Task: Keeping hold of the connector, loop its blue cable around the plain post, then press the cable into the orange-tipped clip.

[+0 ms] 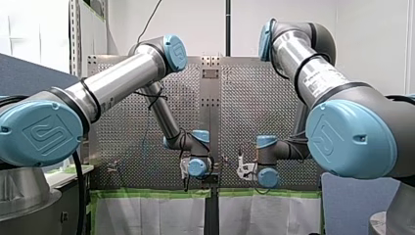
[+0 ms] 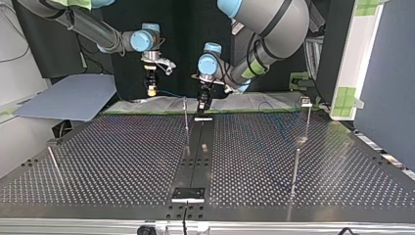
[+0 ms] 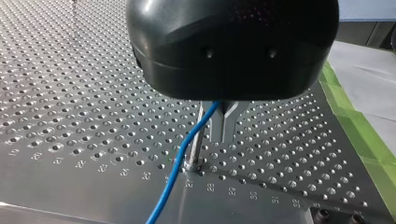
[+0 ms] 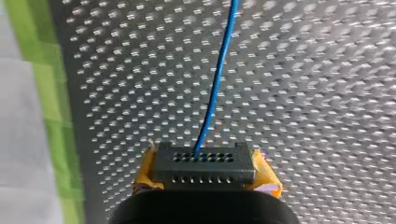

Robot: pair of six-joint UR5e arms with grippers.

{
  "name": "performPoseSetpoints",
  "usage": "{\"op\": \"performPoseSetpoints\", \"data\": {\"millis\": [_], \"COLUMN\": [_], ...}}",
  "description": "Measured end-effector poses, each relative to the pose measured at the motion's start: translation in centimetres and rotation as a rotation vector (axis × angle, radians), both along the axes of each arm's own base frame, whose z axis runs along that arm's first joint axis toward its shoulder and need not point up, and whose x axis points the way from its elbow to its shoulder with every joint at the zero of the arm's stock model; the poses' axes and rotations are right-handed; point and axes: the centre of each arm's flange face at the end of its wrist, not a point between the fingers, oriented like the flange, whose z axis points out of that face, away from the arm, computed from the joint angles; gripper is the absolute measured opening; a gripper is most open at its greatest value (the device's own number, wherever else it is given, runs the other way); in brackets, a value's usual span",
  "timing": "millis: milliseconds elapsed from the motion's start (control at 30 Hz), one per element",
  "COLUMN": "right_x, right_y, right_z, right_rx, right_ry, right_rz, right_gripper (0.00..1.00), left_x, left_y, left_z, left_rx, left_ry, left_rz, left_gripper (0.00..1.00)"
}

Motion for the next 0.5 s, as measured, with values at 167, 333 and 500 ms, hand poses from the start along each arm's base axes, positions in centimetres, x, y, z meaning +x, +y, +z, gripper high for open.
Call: {"op": "performPoseSetpoints", "data": {"millis": [167,333,500], "right_x": [-0.33,-0.42,-0.53], "right_y": [-0.10,-0.25,-0.57], "right_z": [-1.15,-1.28,-1.18], "right_rx": [0.033,0.035,0.027], "right_ry": [0.019,0.021,0.018], "right_rz": [-0.003,-0.005,-0.008], "right_gripper": [0.00,0.00,0.00], "left_x": [-0.02,0.00,0.10], "left_y": [0.00,-0.04,0.05], "left_z": [-0.05,-0.01,-0.05], "left_rx": [0.006,0.006,0.006], "left_ry": [0.001,0.001,0.002], "left_rz": [-0.002,-0.005,-0.008], "left_gripper": [0.00,0.00,0.00]}}
